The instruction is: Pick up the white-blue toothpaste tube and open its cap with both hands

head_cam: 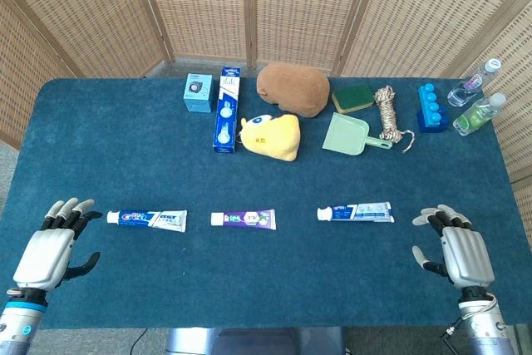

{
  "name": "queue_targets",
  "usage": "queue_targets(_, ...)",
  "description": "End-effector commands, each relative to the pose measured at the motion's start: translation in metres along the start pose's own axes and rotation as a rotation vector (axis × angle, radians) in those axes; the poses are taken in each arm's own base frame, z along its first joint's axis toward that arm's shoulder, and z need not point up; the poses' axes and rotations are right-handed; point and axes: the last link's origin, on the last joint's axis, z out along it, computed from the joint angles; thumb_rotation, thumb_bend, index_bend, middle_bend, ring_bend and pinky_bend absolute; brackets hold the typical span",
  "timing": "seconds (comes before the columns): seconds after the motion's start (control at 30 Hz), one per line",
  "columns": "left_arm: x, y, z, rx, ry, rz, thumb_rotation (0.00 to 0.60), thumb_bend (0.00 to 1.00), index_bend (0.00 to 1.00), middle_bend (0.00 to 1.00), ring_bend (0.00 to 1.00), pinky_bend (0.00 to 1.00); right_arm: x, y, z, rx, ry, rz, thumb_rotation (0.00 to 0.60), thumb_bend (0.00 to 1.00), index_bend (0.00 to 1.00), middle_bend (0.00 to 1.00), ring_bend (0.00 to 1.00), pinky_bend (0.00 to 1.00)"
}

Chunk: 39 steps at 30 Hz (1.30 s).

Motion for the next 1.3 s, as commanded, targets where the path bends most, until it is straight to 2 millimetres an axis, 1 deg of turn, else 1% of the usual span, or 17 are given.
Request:
queue_targets(0.03,0.0,0.0,0.001,0.0,-0.002,0.003,0.6,0.29,0.21,0.14,0.04,0.0,-0.001,0.0,0.0,-0.002,0.001,0.003,0.6,0.32,0.35,0.3,0.15,0.19)
queue_targets(0.37,0.006,0.002,0.002,-0.009,0.013,0.009,0.6,0.29,0.21,0.14,0.04,0.0,-0.002,-0.001,0.003,0.015,-0.006,0.018,0.6,0.32,0.34,0.3,0.15,0.19)
queue_targets(0.57,0.012,0.002,0.003,-0.014,0.02,0.01,0.6,0.29,0.21,0.14,0.04,0.0,-0.004,-0.007,0.012,0.04,-0.026,0.024,0.6,0.31,0.33,0.29,0.15,0.19)
queue_targets(0.7,0.016,0.002,0.005,-0.019,0.026,0.015,0.6,0.29,0.21,0.14,0.04,0.0,-0.009,-0.012,0.027,0.069,-0.047,0.03,0.6,0.31,0.31,0.28,0.15,0.19)
queue_targets(0.9,0.018,0.001,0.008,-0.023,0.021,0.013,0.6,0.29,0.21,0.13,0.04,0.0,-0.02,-0.025,0.059,0.106,-0.099,0.026,0.598,0.3,0.28,0.24,0.14,0.19)
queue_targets(1.07,0.017,0.001,0.013,-0.026,0.012,0.016,0.6,0.29,0.21,0.13,0.04,0.0,-0.035,-0.036,0.083,0.12,-0.142,0.001,0.553,0.3,0.27,0.21,0.12,0.19)
queue_targets(1.13,0.017,0.001,0.016,-0.028,0.011,0.018,0.6,0.29,0.21,0.13,0.04,0.0,-0.044,-0.04,0.093,0.124,-0.166,-0.019,0.541,0.3,0.28,0.2,0.12,0.19)
queue_targets(1.2,0.018,0.001,0.018,-0.029,0.011,0.021,0.6,0.29,0.21,0.13,0.04,0.0,-0.052,-0.042,0.1,0.118,-0.189,-0.035,0.528,0.3,0.28,0.2,0.11,0.19)
queue_targets(1.3,0.019,0.001,0.019,-0.029,0.012,0.026,0.6,0.29,0.21,0.13,0.04,0.0,-0.059,-0.043,0.107,0.111,-0.198,-0.061,0.524,0.29,0.28,0.2,0.11,0.19)
